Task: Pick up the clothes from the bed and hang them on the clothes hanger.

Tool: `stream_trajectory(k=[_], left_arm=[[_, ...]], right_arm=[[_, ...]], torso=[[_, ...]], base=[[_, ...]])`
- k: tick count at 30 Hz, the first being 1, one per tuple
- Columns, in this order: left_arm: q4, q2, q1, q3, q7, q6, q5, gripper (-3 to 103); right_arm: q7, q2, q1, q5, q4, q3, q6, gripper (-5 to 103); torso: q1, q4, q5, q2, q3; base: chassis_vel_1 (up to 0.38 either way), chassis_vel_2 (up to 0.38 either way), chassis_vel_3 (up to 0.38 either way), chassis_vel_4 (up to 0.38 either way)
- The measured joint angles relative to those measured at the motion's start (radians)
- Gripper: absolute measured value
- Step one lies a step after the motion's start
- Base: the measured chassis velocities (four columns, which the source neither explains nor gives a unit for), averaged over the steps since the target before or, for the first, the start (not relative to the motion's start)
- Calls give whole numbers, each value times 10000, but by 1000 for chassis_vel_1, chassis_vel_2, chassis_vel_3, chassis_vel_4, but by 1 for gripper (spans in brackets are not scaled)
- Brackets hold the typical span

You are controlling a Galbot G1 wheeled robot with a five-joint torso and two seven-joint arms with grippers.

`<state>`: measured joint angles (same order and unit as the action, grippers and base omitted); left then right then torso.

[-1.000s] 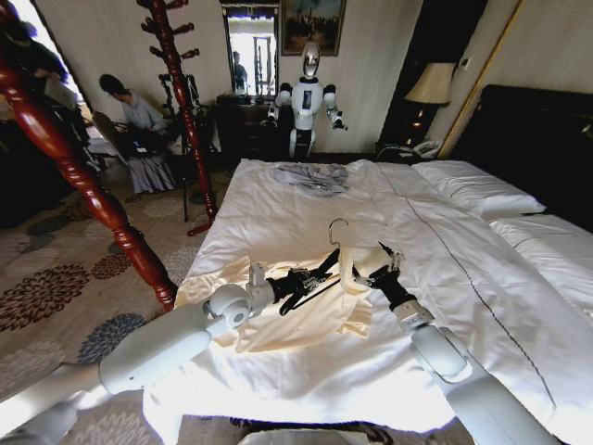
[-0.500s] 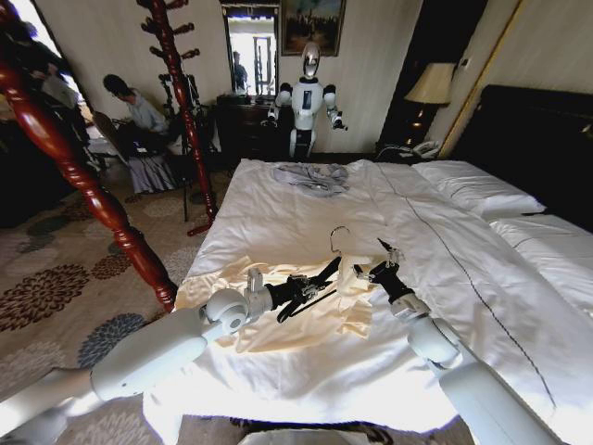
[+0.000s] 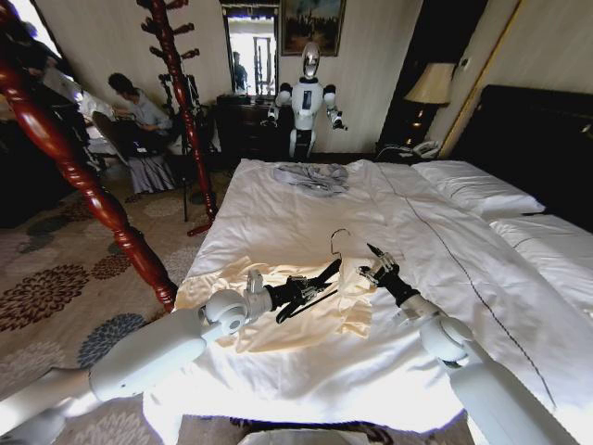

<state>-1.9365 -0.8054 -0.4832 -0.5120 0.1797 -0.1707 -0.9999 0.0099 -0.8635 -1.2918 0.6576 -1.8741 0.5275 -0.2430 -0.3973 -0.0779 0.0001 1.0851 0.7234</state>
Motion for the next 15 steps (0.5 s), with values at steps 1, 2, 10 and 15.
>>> stream_trajectory(k=[1,2,10,15], left_arm=[[-8,5,5,-3,0,-1,0,16],[-22,27,11,-4,0,-3,5,16],[-65,192,-62,10,28,-9,90,16],[-45,214,-125,84,25,45,255,16]], right_arm=[[-3,-12,1,46,13,0,-33,43],[-5,-30,1,89,39,3,-82,37],[-2,-26,-15,55,53,28,-158,22],[58,-27,-18,33,83,27,-163,22]], torso=[[0,0,0,0,0],[0,0,0,0,0],[0,1,0,0,0],[0,0,-1,0,0]], base=[[0,0,0,0],[0,0,0,0],[0,0,0,0],[0,0,0,0]])
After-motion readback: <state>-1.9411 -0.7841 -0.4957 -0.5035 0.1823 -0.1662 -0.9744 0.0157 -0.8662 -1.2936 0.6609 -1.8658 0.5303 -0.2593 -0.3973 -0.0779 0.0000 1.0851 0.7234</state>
